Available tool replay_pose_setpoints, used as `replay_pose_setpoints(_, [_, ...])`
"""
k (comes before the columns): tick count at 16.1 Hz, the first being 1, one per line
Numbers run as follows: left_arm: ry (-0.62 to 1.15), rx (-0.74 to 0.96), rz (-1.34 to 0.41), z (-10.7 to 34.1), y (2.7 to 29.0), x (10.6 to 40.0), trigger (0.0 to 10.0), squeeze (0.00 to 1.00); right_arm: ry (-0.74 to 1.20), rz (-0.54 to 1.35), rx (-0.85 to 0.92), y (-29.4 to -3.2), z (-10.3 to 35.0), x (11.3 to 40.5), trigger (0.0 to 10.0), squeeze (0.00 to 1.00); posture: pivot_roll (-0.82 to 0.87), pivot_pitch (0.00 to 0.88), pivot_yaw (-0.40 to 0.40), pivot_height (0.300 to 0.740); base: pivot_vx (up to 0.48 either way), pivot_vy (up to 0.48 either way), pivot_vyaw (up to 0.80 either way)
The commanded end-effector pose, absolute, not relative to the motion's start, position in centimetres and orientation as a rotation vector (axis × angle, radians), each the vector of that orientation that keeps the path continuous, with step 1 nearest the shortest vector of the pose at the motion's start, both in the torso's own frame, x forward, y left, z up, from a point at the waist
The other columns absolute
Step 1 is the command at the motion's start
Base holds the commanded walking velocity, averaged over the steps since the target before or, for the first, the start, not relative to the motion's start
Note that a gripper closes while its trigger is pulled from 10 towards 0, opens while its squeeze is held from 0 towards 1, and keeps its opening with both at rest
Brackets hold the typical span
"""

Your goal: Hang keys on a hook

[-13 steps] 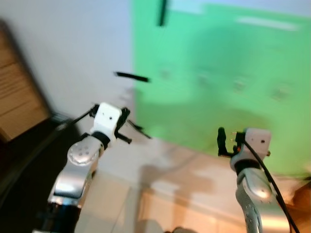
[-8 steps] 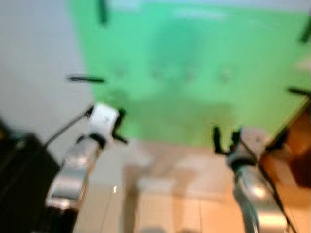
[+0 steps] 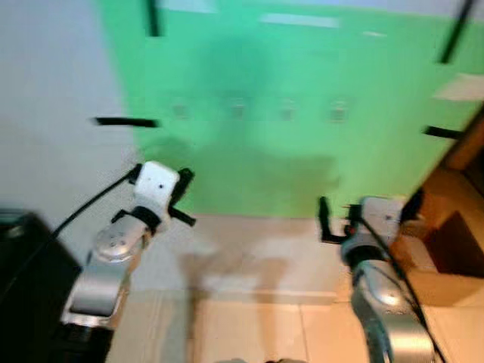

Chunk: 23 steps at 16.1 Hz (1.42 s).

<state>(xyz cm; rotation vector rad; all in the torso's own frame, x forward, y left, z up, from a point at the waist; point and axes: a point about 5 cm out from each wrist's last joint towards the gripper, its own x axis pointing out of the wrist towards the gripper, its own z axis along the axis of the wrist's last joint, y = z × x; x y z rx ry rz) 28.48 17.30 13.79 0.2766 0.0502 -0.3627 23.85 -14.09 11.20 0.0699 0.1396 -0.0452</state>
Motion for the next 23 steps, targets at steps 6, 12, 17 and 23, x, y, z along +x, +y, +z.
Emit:
replay_pose_setpoints(6, [0.025, 0.242, -0.357, 14.8, 17.1, 28.7, 10.0, 0.0, 0.138, -0.059, 0.096, -14.1, 11.3, 24.3, 10.0, 0.0, 0.02, 0.0, -0.02, 0.74, 0.0, 0.111, 0.0])
replay_pose_setpoints(12, [0.002, 0.224, -0.341, 15.5, 17.2, 29.1, 10.0, 0.0, 0.106, -0.014, 0.108, -13.9, 11.8, 24.3, 10.0, 0.0, 0.02, 0.0, -0.019, 0.74, 0.0, 0.0, 0.0])
replay_pose_setpoints(17, [0.002, 0.222, -0.352, 15.6, 17.1, 29.2, 10.0, 0.0, 0.1, 0.004, 0.124, -13.8, 11.9, 24.5, 10.0, 0.0, 0.02, 0.0, -0.023, 0.74, 0.148, 0.0, 0.0])
replay_pose_setpoints(23, [0.001, 0.221, -0.365, 15.6, 17.1, 29.2, 10.0, 0.0, 0.072, 0.025, 0.161, -13.7, 12.3, 24.6, 10.0, 0.0, 0.02, 0.0, -0.02, 0.74, 0.256, 0.0, 0.0])
